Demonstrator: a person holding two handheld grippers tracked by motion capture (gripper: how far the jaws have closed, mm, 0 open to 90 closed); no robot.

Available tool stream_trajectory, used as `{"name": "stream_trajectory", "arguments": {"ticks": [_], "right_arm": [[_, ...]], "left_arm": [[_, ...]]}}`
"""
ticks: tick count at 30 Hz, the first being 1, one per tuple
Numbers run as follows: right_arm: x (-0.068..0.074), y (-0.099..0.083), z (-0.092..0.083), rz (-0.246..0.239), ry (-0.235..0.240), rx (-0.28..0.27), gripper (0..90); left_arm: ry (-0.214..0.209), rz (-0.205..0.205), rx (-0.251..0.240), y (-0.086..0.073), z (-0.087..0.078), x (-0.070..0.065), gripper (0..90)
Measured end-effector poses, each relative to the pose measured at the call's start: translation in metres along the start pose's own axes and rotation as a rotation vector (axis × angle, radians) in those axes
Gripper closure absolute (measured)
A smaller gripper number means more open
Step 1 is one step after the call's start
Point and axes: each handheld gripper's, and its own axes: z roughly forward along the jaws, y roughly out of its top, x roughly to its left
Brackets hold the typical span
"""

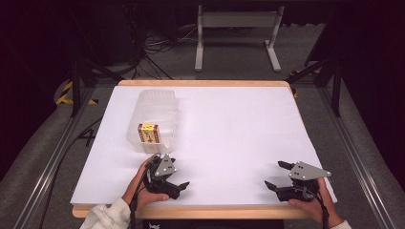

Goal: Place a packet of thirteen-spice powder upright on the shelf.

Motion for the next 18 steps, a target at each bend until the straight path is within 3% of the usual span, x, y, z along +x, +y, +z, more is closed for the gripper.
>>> {"name": "stream_trajectory", "arguments": {"ticks": [9, 18], "right_arm": [[-0.002, -0.001, -0.003, 0.004, -0.005, -0.010, 17.0], [-0.002, 0.001, -0.003, 0.003, -0.008, -0.020, 16.9]], "left_arm": [[0.004, -0.105, -0.039, -0.013, -0.010, 0.008, 7.8], [0.004, -0.111, -0.023, -0.015, -0.009, 0.008, 7.8]]}}
